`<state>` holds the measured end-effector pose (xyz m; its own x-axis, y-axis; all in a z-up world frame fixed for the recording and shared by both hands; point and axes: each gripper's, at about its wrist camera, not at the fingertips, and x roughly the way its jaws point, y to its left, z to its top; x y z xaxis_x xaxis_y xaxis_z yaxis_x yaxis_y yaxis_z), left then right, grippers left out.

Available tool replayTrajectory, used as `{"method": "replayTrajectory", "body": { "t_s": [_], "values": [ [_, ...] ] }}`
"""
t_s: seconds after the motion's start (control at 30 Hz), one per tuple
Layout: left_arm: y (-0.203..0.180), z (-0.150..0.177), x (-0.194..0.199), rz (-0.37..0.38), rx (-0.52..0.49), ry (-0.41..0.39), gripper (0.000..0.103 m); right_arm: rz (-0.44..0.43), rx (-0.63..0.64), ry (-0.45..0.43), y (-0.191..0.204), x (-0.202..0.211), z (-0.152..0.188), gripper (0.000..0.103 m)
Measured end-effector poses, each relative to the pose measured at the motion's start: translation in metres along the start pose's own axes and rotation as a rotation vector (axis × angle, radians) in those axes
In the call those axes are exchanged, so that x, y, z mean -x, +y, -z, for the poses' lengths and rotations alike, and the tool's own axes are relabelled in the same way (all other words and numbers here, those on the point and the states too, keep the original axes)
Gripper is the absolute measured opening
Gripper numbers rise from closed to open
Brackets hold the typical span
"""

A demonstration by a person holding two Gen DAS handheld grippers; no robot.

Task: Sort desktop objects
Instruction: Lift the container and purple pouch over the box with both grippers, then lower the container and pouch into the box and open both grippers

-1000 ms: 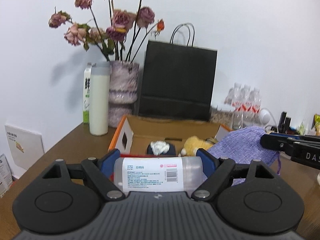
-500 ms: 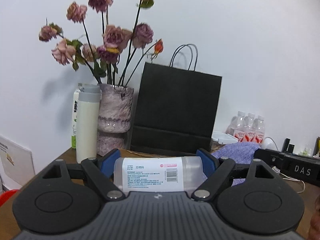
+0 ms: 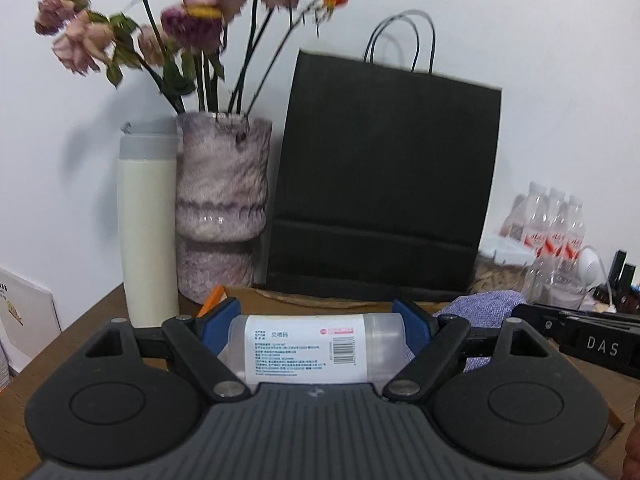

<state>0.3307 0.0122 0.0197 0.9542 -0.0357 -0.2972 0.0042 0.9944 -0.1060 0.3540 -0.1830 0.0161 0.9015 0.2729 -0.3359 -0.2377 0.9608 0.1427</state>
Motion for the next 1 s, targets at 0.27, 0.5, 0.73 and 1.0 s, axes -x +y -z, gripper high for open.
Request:
{"method": "replayTrajectory", "body": {
  "t_s": [0.27, 0.5, 0.73, 1.0],
  "values": [
    [0.000, 0.006, -0.007, -0.020, -0.007, 0.046, 0.087, 0.027, 0.009, 0.033, 0.001, -0.005, 0.005, 0.024],
    [-0.006, 0.009, -0.004, -0.025, -0.034, 0.034, 0.103, 0.060, 0.045, 0.053, 0.005, -0.003, 0.011, 0.095],
    [-0.008, 0.015, -0.006, -0.034, -0.043, 0.047, 0.103, 0.052, 0.070, 0.076, 0.011, -0.002, 0.015, 0.099],
    [-0.009, 0.016, -0.001, -0.034, -0.043, 0.034, 0.103, 0.051, 0.077, 0.068, 0.014, 0.005, 0.014, 0.100]
  ]
}}
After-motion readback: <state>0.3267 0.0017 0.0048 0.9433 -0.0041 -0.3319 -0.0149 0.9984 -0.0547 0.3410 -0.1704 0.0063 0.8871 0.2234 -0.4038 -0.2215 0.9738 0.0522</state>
